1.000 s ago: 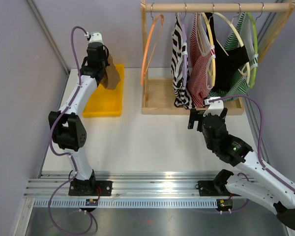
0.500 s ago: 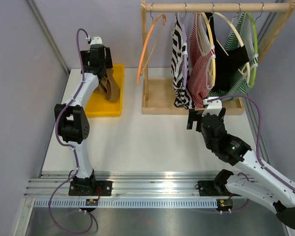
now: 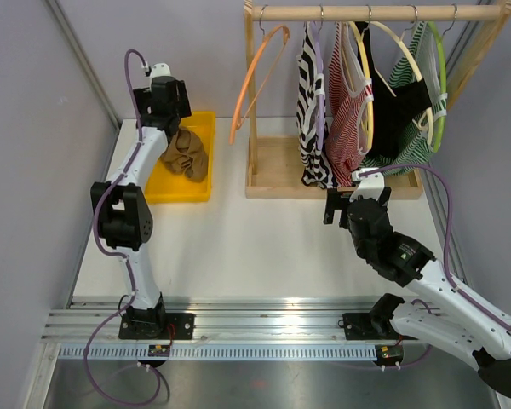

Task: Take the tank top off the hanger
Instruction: Place the tank top into the basket, then grab a hanger with a tank top on it with the right arm

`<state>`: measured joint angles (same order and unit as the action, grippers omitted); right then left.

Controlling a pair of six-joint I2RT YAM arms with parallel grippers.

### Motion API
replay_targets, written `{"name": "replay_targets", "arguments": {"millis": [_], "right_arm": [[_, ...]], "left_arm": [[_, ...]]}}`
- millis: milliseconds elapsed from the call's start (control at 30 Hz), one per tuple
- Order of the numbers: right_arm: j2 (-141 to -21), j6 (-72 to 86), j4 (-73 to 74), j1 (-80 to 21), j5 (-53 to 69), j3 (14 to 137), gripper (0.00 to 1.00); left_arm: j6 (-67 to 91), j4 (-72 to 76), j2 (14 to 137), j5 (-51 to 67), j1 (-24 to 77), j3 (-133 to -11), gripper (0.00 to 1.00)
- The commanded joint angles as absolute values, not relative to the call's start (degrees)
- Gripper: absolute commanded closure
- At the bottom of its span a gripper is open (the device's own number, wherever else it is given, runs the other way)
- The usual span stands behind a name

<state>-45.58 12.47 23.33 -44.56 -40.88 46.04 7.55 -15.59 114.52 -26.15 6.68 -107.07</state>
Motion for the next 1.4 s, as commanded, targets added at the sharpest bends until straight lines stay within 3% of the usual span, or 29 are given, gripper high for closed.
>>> {"name": "replay_targets", "arguments": {"millis": [0,367,667,833,1100,1367], "right_arm": [[-44.5,12.7,21.0,-44.0,-39.7,45.9,0.0],[-40.6,7.5,16.4,-44.0,-33.7,46.8,0.01],[-44.8,3.1,17.8,-44.1,-33.4,62.9,0.03],[-53.7,1.1,19.7,-44.1,-33.3,76.3,0.06],[-69.7,-5.3,21.4,-44.1,-32.2,94.4,0.03],[-85.8,-7.8,28.5,-40.8,-29.2,117.1,0.03]], "left_arm": [[11.6,-13.6,107.8,-26.2,6.6,-103.6,0.01],[22.0,2.9,87.4,-22.9,16.0,-64.1,0.01],[21.0,3.5,75.5,-24.8,26.3,-52.5,0.01],[21.1,2.6,69.4,-24.1,28.4,-46.4,0.01],[20.3,0.8,60.2,-24.0,29.0,-41.1,0.01],[20.5,0.4,58.1,-22.9,29.0,-39.7,0.01]]}}
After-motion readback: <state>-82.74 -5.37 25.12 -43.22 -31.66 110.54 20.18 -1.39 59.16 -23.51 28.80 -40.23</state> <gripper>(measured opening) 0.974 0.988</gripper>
